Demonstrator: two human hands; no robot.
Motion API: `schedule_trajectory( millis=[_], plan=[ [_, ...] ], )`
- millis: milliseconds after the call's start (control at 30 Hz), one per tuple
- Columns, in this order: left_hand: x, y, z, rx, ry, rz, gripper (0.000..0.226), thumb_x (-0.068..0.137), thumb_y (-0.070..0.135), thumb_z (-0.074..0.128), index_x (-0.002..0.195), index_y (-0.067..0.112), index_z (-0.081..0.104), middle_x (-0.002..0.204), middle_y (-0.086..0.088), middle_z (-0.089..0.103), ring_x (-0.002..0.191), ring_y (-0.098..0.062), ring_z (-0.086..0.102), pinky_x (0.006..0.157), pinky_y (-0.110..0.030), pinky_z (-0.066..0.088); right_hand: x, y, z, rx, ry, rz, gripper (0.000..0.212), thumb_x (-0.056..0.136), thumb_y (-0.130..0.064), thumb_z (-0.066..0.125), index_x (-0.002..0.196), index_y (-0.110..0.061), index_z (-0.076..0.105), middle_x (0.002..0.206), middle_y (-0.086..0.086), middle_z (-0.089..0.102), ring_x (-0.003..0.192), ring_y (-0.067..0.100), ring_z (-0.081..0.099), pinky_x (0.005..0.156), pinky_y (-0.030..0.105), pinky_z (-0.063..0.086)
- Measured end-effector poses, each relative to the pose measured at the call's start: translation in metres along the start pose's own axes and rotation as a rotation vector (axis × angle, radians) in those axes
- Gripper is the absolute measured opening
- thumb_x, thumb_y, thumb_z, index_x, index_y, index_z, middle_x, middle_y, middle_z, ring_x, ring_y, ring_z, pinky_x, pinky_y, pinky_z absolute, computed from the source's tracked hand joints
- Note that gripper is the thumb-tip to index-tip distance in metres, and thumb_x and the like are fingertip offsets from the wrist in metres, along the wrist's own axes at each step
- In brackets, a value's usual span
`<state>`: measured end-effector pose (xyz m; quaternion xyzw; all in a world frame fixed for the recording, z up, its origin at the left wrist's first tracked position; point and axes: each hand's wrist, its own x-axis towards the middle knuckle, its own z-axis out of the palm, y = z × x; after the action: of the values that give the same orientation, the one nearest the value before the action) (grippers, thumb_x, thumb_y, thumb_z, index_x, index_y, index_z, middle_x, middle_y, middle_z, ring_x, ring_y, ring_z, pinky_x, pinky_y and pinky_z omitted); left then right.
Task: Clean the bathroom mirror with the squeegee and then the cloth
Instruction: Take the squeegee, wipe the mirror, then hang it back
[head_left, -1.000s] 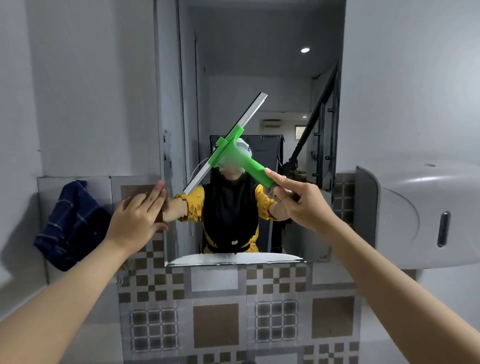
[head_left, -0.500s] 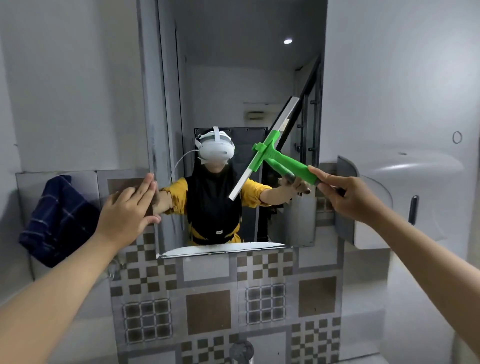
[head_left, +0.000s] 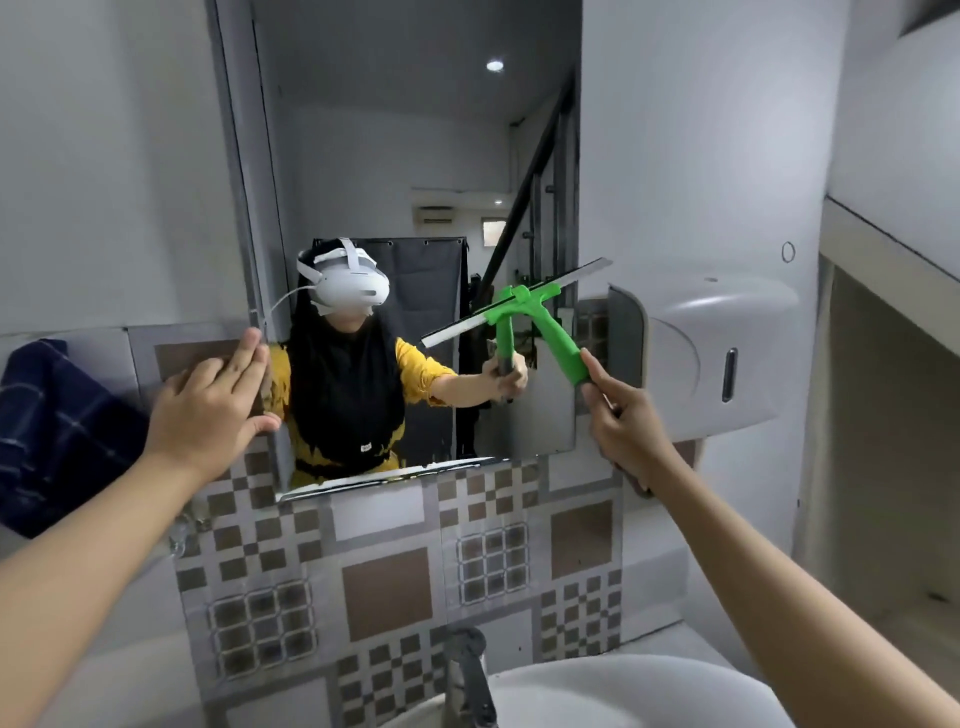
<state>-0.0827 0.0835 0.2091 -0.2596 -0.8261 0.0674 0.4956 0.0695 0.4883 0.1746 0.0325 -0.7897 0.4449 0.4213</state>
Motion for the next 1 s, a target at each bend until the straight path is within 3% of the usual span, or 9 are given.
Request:
schedule_trajectory(
  millis=[267,400,700,833,1000],
  plan=[
    [-0.002,-0.004,0.002,-0.015,0.005,0.019,0.089,0.058,0.030,0.085,0.131,-0.003,0.046,0.144,-0.016,0.040,0.087,-0.040,0.056,0.066,-0.056,0.051,-0.023,-0.023,0.028,0.125,0.074,0.106,0.045,0.100,-0.015,0.045,0.136,-0.041,0.036,0.045,-0.015,0.057,0.041,0.012,0.036,0.038,0.026,0.039],
    [-0.002,-0.006,0.005,-0.015,0.015,0.022,0.089,0.057,0.030,0.085,0.131,-0.002,0.046,0.144,-0.015,0.040,0.085,-0.038,0.055,0.066,-0.055,0.051,-0.028,-0.029,0.041,0.155,0.119,0.160,0.045,0.100,-0.016,0.047,0.141,-0.034,0.040,0.051,-0.008,0.051,0.043,0.014,0.036,0.042,0.029,0.040],
    [-0.002,-0.010,0.011,-0.050,0.001,0.026,0.090,0.058,0.031,0.085,0.131,-0.003,0.044,0.145,-0.016,0.038,0.084,-0.039,0.053,0.065,-0.053,0.052,-0.052,-0.048,0.088,0.390,0.223,0.326,0.045,0.100,-0.017,0.046,0.142,-0.034,0.040,0.049,-0.014,0.055,0.040,0.011,0.039,0.034,0.023,0.040],
    [-0.002,-0.010,0.010,-0.068,-0.016,0.024,0.091,0.058,0.030,0.085,0.133,-0.002,0.043,0.146,-0.016,0.037,0.086,-0.040,0.053,0.067,-0.055,0.051,-0.062,-0.067,0.118,0.534,0.288,0.424,0.046,0.101,-0.020,0.044,0.144,-0.033,0.038,0.063,-0.001,0.054,0.040,0.011,0.039,0.035,0.024,0.040],
    [-0.002,-0.011,0.009,-0.070,-0.035,0.030,0.090,0.062,0.032,0.082,0.135,-0.002,0.041,0.147,-0.015,0.035,0.091,-0.040,0.053,0.069,-0.055,0.050,-0.070,-0.089,0.153,0.683,0.343,0.570,0.042,0.101,-0.026,0.042,0.140,-0.042,0.039,0.055,0.002,0.046,0.042,0.012,0.038,0.042,0.026,0.040]
  ],
)
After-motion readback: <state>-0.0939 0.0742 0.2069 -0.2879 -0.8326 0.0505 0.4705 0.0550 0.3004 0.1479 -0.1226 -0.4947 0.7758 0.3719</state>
